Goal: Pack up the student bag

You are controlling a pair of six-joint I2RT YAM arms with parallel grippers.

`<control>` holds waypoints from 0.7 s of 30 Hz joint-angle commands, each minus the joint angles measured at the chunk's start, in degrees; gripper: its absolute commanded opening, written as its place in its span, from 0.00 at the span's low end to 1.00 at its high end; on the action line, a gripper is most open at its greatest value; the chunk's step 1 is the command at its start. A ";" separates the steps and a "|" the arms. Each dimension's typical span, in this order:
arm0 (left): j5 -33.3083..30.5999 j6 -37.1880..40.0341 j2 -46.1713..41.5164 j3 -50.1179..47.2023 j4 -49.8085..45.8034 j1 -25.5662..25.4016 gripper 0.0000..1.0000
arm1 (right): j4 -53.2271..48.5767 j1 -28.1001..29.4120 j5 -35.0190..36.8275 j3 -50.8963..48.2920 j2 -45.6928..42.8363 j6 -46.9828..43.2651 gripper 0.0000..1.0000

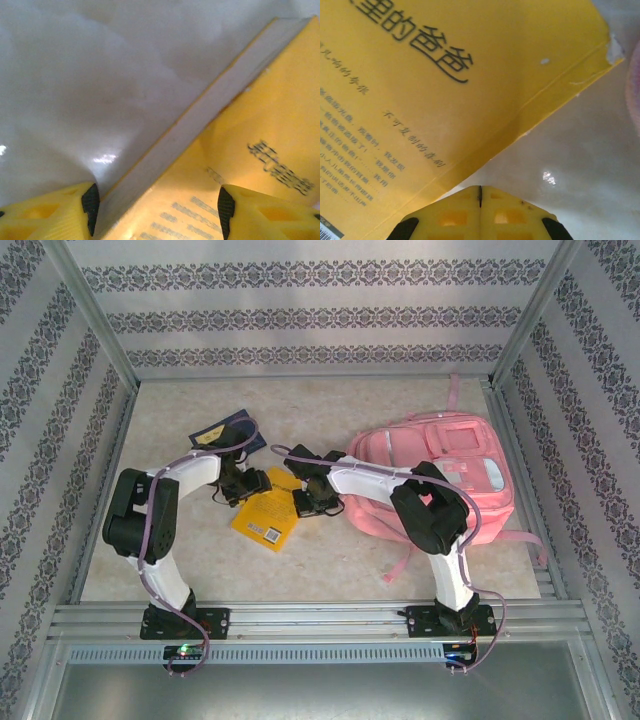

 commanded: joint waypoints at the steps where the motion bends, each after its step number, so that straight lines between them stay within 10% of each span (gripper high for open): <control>1: 4.58 -1.91 -2.56 -3.50 0.36 0.28 0.65 | -0.41 -0.93 -0.84 1.26 1.44 0.87 0.00; 14: 12.17 -9.87 -12.18 -15.17 6.54 -1.41 0.62 | 5.39 -4.00 -10.36 2.67 2.44 -1.34 0.07; 21: 6.82 -6.72 -16.11 -15.00 -1.91 -1.59 0.62 | 0.34 -6.60 -2.67 0.89 -4.51 -2.64 0.22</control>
